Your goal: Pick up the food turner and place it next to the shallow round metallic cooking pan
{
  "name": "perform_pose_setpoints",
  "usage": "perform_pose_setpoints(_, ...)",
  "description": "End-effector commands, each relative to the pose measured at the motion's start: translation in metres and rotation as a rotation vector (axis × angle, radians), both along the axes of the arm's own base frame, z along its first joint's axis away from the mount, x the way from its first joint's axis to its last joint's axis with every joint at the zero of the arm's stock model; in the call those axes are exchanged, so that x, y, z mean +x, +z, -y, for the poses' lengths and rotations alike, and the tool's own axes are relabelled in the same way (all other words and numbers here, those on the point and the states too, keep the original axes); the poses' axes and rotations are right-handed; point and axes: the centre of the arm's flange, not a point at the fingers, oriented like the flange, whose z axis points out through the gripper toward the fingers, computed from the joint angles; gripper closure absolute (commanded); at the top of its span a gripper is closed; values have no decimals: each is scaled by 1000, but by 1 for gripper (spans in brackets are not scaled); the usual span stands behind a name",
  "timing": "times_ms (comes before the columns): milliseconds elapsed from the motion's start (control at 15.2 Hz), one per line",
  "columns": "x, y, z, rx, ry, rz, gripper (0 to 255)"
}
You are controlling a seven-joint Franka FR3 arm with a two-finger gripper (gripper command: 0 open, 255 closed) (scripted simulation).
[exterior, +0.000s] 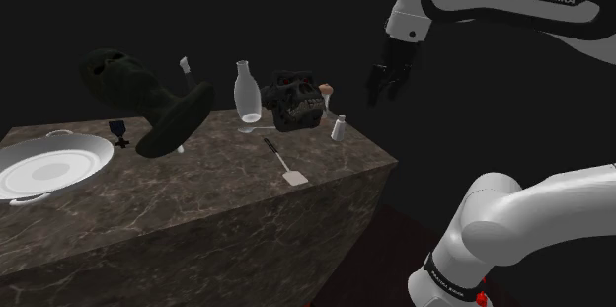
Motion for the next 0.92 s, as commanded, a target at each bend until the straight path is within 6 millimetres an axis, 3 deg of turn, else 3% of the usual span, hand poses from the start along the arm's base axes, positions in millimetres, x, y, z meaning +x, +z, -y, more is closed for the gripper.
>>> perform_pose_setpoints(0,0,0,0,0,0,0,0)
perform_pose_setpoints(858,118,-117,-40,12,-96,9,0)
